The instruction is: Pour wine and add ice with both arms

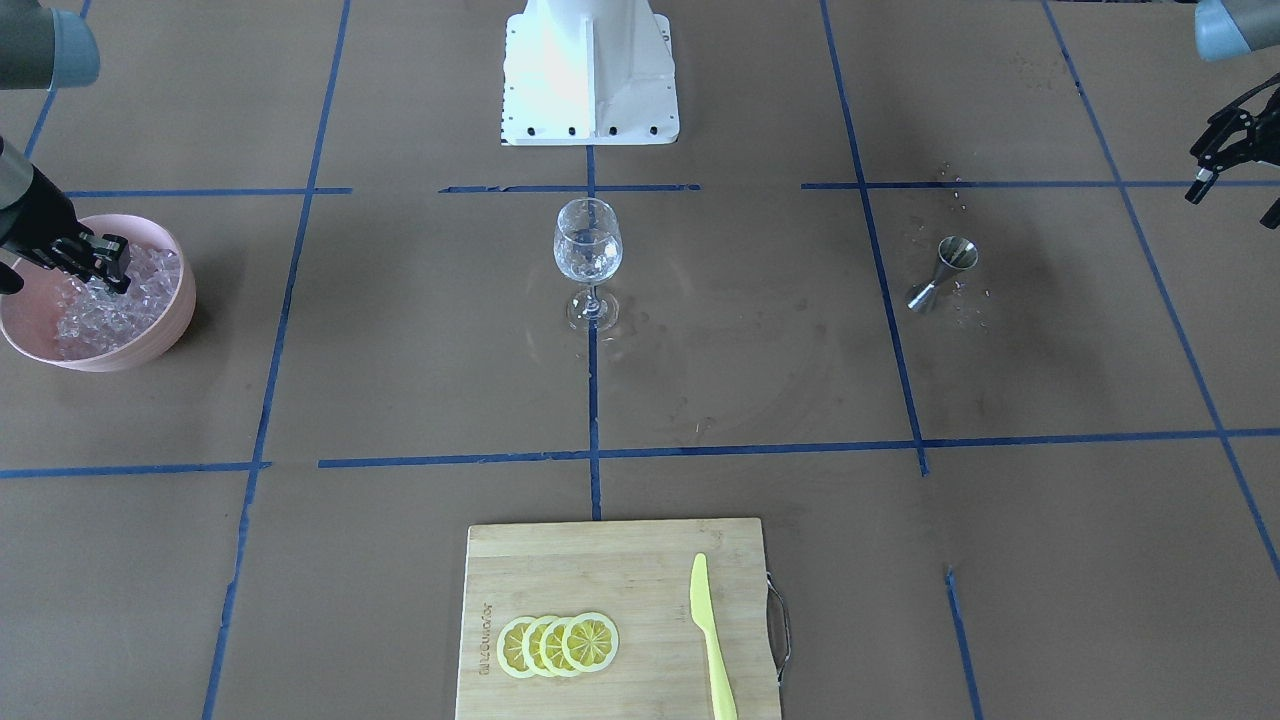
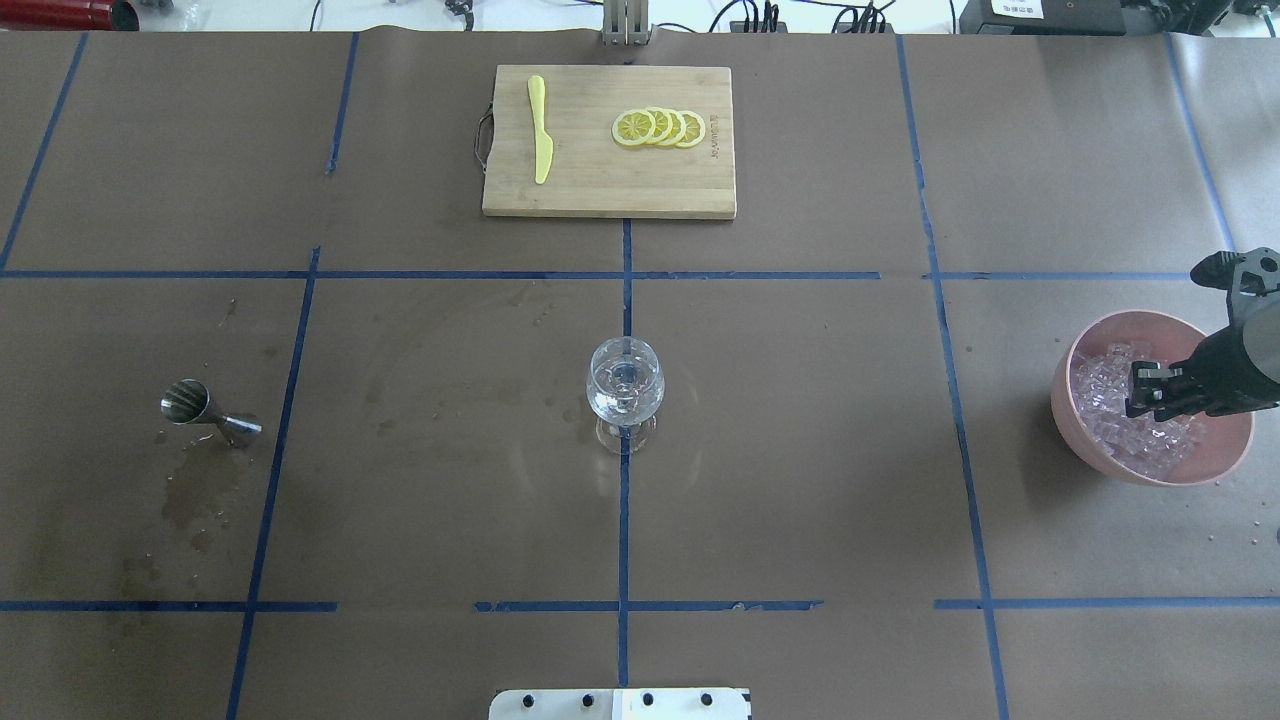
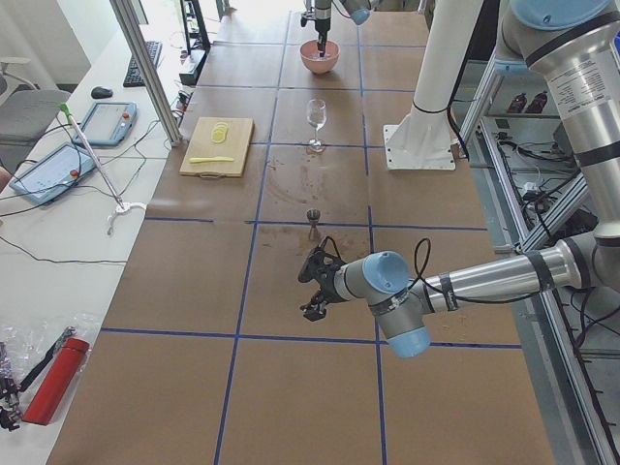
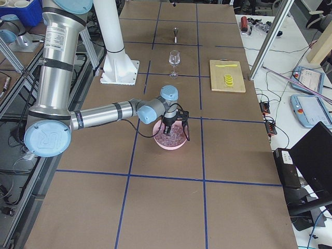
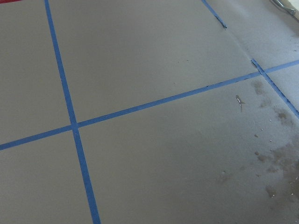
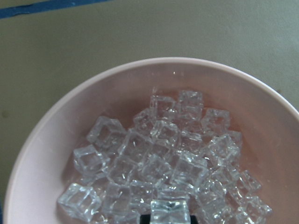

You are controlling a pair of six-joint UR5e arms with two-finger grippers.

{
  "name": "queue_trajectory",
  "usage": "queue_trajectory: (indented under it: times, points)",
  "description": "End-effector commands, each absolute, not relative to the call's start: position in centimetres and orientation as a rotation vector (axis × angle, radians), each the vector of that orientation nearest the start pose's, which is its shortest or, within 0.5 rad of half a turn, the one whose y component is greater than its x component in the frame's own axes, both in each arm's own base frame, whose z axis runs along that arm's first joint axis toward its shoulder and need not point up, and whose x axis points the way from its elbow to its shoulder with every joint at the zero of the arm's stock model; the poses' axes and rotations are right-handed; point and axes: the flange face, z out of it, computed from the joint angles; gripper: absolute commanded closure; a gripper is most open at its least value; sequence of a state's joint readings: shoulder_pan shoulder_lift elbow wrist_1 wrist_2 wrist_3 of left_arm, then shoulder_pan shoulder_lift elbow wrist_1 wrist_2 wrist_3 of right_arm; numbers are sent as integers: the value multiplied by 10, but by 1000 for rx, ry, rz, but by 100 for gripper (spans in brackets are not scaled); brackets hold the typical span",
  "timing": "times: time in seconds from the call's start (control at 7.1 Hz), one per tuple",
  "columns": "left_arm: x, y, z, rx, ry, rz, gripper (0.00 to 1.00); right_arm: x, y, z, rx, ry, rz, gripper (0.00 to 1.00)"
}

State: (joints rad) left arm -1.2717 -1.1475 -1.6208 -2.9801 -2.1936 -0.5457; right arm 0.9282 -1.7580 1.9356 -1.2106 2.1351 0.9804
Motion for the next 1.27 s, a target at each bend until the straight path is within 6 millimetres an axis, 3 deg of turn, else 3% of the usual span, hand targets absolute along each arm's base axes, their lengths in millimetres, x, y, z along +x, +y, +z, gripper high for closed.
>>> queue_trajectory:
  times: [0.0, 0.14, 0.42, 0.7, 0.85, 0.99, 1.13]
  points:
    - [19, -318, 647, 698, 927, 110, 0, -175, -396, 458, 83, -852, 164, 100]
    - [19, -317, 649, 704, 929, 115, 0, -183, -410, 418, 137, -909, 169, 100]
    - [19, -316, 650, 703, 934, 120, 0, -215, -425, 358, 135, -1015, 217, 100]
    - [19, -316, 648, 708, 934, 117, 0, -303, -409, 256, 51, -1172, 307, 100]
    - [18, -317, 648, 710, 933, 114, 0, -356, -385, 214, 31, -1227, 335, 100]
    - [18, -317, 646, 713, 933, 114, 0, -396, -381, 170, 19, -1247, 373, 100]
    - [18, -318, 645, 715, 933, 115, 0, -427, -394, 126, 0, -1243, 414, 100]
